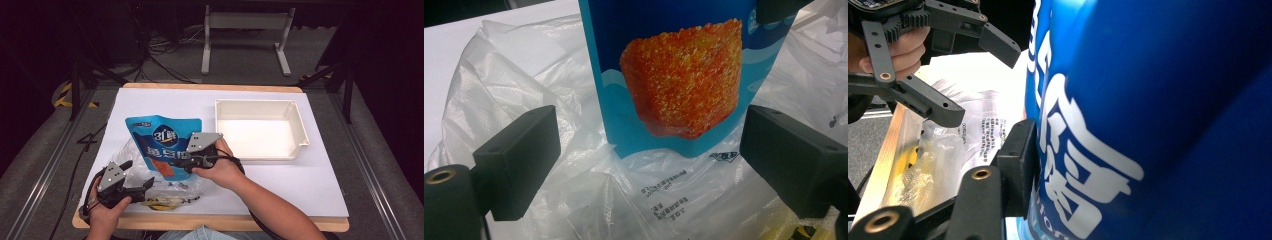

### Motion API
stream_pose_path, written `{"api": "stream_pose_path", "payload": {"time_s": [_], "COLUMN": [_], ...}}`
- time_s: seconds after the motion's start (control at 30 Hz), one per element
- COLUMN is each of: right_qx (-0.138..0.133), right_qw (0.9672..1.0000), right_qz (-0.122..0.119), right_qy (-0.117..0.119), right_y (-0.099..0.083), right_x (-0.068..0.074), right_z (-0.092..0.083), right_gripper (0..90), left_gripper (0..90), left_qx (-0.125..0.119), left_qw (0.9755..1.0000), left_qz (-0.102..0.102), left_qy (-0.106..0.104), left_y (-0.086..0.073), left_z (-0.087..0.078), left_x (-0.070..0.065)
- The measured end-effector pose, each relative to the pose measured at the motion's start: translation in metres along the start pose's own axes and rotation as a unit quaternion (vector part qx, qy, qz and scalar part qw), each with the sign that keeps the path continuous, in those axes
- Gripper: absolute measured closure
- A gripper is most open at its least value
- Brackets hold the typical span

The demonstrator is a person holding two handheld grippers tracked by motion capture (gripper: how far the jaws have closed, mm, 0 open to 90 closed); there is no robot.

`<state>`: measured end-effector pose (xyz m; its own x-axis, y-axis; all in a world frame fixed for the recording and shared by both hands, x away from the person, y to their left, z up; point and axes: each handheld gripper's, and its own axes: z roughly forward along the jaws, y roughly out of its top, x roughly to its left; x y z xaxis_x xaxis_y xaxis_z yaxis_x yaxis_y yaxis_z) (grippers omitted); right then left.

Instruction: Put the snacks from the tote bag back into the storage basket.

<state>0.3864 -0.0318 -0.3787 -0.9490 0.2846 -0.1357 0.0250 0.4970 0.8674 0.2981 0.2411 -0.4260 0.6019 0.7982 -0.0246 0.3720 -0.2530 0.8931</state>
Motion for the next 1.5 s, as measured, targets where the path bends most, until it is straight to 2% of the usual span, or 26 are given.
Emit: {"api": "stream_pose_path", "payload": {"time_s": [0.13,0.43,0.57,0.77,1.17,1.5], "right_qx": [0.001,0.005,0.007,-0.003,-0.02,-0.035], "right_qw": [1.0,0.9999,0.9999,1.0,0.9998,0.9994], "right_qz": [-0.002,-0.001,0.001,-0.006,-0.005,-0.003], "right_qy": [-0.003,0.01,0.012,0.005,0.005,-0.001], "right_y": [0.001,0.004,0.012,0.029,0.057,0.077], "right_x": [0.002,0.004,0.004,0.003,-0.001,-0.011], "right_z": [0.0,-0.003,-0.008,-0.018,-0.039,-0.061], "right_gripper": [54.1,57.8,58.3,58.3,58.3,58.2], "left_gripper": [10.0,10.0,10.0,10.0,10.0,10.0], "left_qx": [0.0,-0.001,-0.002,-0.003,-0.004,-0.004], "left_qw": [1.0,1.0,1.0,1.0,1.0,1.0], "left_qz": [0.001,0.0,-0.001,0.0,0.0,-0.003], "left_qy": [0.0,0.002,0.002,0.003,0.003,0.001], "left_y": [0.0,0.0,0.0,0.0,0.0,0.0], "left_z": [0.0,-0.001,-0.001,-0.001,-0.001,-0.001], "left_x": [0.0,0.001,0.002,0.002,0.002,0.002]}}
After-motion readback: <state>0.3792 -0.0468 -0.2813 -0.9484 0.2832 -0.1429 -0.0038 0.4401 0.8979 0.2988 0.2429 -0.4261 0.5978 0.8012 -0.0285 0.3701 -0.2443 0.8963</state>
